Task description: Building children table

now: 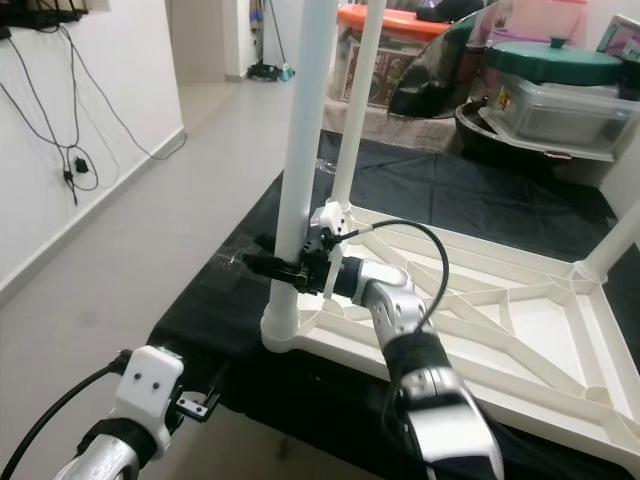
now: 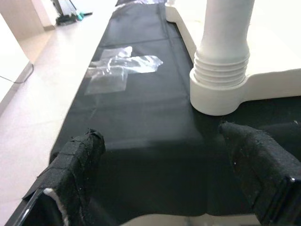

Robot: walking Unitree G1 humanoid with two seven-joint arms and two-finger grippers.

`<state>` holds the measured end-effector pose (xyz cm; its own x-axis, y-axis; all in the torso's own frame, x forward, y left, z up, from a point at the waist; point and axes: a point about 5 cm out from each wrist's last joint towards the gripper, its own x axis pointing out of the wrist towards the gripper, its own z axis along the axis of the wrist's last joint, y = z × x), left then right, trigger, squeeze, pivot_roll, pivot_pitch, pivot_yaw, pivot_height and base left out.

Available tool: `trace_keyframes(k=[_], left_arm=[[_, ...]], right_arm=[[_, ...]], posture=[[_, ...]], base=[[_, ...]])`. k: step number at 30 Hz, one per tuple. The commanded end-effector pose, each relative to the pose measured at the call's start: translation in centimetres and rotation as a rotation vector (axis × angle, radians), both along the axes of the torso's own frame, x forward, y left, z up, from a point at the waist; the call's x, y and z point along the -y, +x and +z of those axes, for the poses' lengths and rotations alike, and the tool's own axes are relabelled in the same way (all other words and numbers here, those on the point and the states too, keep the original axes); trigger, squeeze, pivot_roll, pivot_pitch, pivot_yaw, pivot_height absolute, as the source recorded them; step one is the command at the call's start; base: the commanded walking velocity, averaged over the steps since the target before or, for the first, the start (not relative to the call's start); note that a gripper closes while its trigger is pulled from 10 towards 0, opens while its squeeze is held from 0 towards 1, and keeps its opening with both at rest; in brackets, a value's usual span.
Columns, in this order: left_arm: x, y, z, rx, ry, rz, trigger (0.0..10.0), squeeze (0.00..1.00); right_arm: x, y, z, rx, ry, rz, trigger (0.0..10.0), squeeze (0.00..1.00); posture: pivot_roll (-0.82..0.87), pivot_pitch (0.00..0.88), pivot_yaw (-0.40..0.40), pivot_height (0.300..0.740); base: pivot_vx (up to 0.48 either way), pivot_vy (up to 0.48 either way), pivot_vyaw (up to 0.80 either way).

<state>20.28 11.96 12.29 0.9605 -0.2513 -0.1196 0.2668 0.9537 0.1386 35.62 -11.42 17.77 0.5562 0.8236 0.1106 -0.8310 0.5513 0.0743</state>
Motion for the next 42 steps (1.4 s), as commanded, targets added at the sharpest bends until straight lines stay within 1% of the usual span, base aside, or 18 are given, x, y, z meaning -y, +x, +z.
trace_keyframes(k=[1, 3, 5, 6, 7, 8, 9, 21, 22, 28, 29, 31, 32, 33, 34, 37, 41, 42], left_arm=[[0.0, 0.0, -0.5, -0.020, -0.006, 0.003, 10.0, 0.00], [0.0, 0.0, -0.5, -0.020, -0.006, 0.003, 10.0, 0.00], [0.0, 0.2, -0.7, -0.027, -0.008, -0.004, 10.0, 0.00], [0.0, 0.2, -0.7, -0.027, -0.008, -0.004, 10.0, 0.00], [0.0, 0.3, -0.8, -0.027, -0.008, -0.008, 10.0, 0.00], [0.0, 0.3, -0.8, -0.027, -0.008, -0.008, 10.0, 0.00], [0.0, 0.4, -0.7, -0.025, -0.006, -0.010, 10.0, 0.00], [0.1, 0.4, -0.7, -0.021, -0.007, -0.008, 10.0, 0.00], [0.3, 0.4, -0.7, -0.020, -0.009, -0.008, 10.0, 0.00], [0.4, 0.4, -0.7, -0.022, -0.012, -0.010, 10.0, 0.00], [0.5, 0.4, -0.8, -0.024, -0.014, -0.013, 10.0, 0.00], [0.6, 0.5, -0.8, -0.025, -0.015, -0.018, 10.0, 0.00], [0.7, 0.6, -0.9, -0.026, -0.016, -0.020, 10.0, 0.00], [0.7, 0.6, -0.9, -0.026, -0.016, -0.020, 10.0, 0.00], [0.7, 0.6, -0.9, -0.027, -0.018, -0.021, 10.0, 0.00], [0.7, 0.6, -0.9, -0.027, -0.018, -0.021, 10.0, 0.00], [0.8, 0.7, -1.0, -0.028, -0.020, -0.023, 10.0, 0.00], [0.8, 0.7, -1.0, -0.029, -0.020, -0.023, 10.0, 0.00]], right_arm=[[1.5, 0.1, -1.1, -0.064, 0.047, -0.175, 0.0, 0.00], [1.5, 0.1, -1.1, -0.064, 0.047, -0.175, 0.0, 0.00], [3.4, -0.6, -2.5, -0.061, -0.028, -0.654, 0.0, 0.00], [3.4, -0.6, -2.5, -0.061, -0.028, -0.654, 0.0, 0.00], [4.3, -1.4, -3.1, -0.062, -0.079, -0.903, 0.0, 0.00], [4.3, -1.4, -3.1, -0.062, -0.079, -0.903, 0.0, 0.00], [4.8, -2.9, -3.8, -0.114, -0.089, -1.237, 0.0, 0.00], [0.2, -2.3, -3.7, -0.279, 0.014, -1.385, 0.0, 0.00], [-1.8, -1.9, -3.4, -0.313, 0.025, -1.340, 10.0, 0.00], [-2.9, -2.0, -3.2, -0.286, -0.015, -1.237, 10.0, 0.00], [-3.0, -2.2, -3.0, -0.264, -0.006, -1.191, 10.0, 1.00], [-2.4, -2.0, -2.9, -0.224, 0.016, -1.149, 10.0, 1.00], [-1.7, -1.6, -2.7, -0.210, 0.041, -1.131, 10.0, 0.84], [-1.7, -1.6, -2.7, -0.210, 0.041, -1.131, 10.0, 0.84], [-1.1, -0.8, -2.4, -0.206, 0.101, -1.030, 10.0, 0.00], [-0.9, -0.6, -2.2, -0.201, 0.114, -1.004, 10.0, 0.00], [0.5, 0.6, -1.7, -0.177, 0.132, -0.806, 10.0, 0.00], [1.2, 1.0, -1.0, -0.140, 0.113, -0.658, 10.0, 0.00]], posture=[[0.20, 0.000, -0.071, 0.740], [0.20, 0.000, -0.071, 0.740], [0.19, 0.000, -0.063, 0.740], [0.19, 0.000, -0.063, 0.740], [0.19, 0.000, -0.065, 0.740], [0.19, 0.000, -0.065, 0.740], [0.19, 0.000, -0.064, 0.740], [0.21, 0.000, -0.073, 0.740], [0.20, 0.003, -0.075, 0.740], [0.19, 0.006, -0.072, 0.740], [0.19, 0.006, -0.072, 0.740], [0.19, 0.005, -0.073, 0.740], [0.18, 0.004, -0.073, 0.740], [0.18, 0.004, -0.073, 0.740], [0.18, 0.004, -0.074, 0.740], [0.18, 0.004, -0.074, 0.740], [0.18, 0.000, -0.074, 0.740], [0.18, 0.000, -0.074, 0.740]], base=[[0.000, 0.000, 0.00], [0.000, 0.000, 0.00], [0.000, 0.000, 0.00], [0.000, 0.000, 0.00], [0.000, 0.000, 0.00], [0.000, 0.000, 0.00], [0.000, 0.000, 0.00], [0.000, 0.000, 0.00], [0.000, 0.000, 0.00], [0.000, 0.000, 0.00], [0.000, 0.000, 0.00], [0.000, 0.000, 0.00], [0.000, 0.000, 0.00], [0.000, 0.000, 0.00], [0.000, 0.000, 0.00], [0.000, 0.000, 0.00], [0.000, 0.000, 0.00], [0.000, 0.000, 0.00]])
